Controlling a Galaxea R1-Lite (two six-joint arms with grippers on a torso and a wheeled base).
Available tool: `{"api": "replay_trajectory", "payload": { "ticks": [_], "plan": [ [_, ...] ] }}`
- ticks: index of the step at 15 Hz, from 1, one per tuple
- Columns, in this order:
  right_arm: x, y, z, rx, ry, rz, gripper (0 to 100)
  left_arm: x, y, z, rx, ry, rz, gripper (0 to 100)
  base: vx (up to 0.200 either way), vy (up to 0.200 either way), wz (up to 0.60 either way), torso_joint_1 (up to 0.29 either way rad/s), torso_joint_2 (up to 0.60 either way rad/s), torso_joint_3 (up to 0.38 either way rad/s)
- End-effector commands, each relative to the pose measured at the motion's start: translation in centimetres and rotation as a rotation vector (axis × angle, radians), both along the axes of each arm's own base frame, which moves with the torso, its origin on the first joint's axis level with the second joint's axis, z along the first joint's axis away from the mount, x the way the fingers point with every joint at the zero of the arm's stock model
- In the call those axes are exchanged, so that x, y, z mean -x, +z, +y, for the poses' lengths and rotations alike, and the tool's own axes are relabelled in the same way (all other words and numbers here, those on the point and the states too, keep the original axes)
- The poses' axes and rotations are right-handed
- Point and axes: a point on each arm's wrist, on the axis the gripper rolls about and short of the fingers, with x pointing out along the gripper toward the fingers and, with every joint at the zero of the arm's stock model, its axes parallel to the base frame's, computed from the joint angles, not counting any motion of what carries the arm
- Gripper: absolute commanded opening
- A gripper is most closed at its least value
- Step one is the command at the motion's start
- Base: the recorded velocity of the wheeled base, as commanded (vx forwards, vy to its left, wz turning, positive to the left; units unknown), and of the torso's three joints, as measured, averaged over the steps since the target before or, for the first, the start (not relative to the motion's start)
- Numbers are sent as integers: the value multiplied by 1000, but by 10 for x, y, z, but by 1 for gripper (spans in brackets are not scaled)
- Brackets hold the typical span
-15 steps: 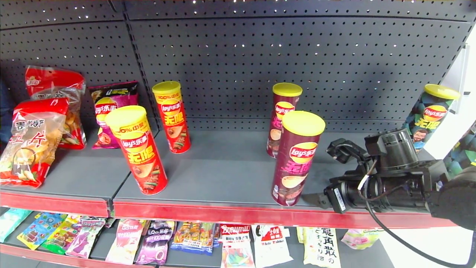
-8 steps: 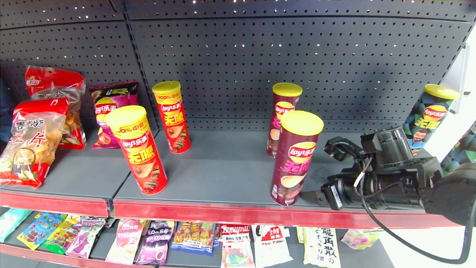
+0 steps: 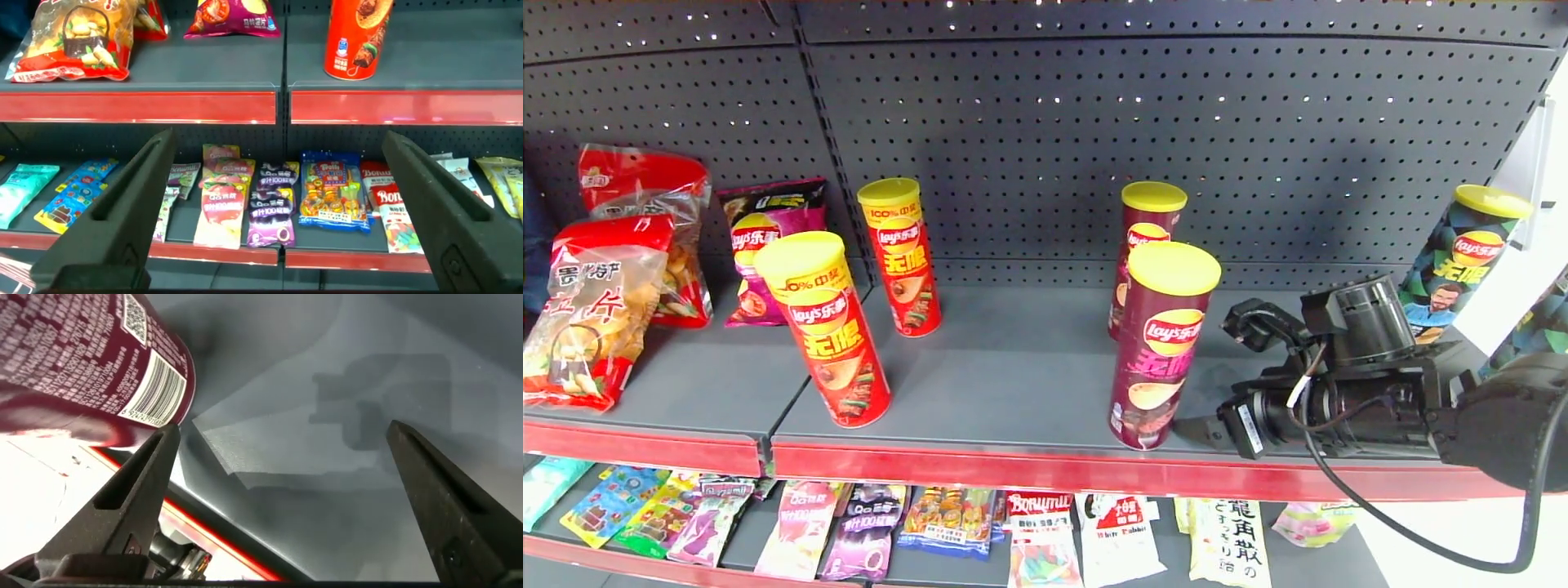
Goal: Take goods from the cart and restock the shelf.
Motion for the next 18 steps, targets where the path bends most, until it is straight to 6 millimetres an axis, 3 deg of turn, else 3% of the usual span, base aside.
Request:
{"api": "replay_trajectory", "payload": {
  "ticks": [1,18],
  "plan": [
    [0,-1,3,1,10,1,100,0,0,0,0,1,1,100,0,0,0,0,0,0],
    [-5,-4,5,19,-6,3,100,0,0,0,2,-1,1,100,0,0,0,0,0,0]
  ]
}}
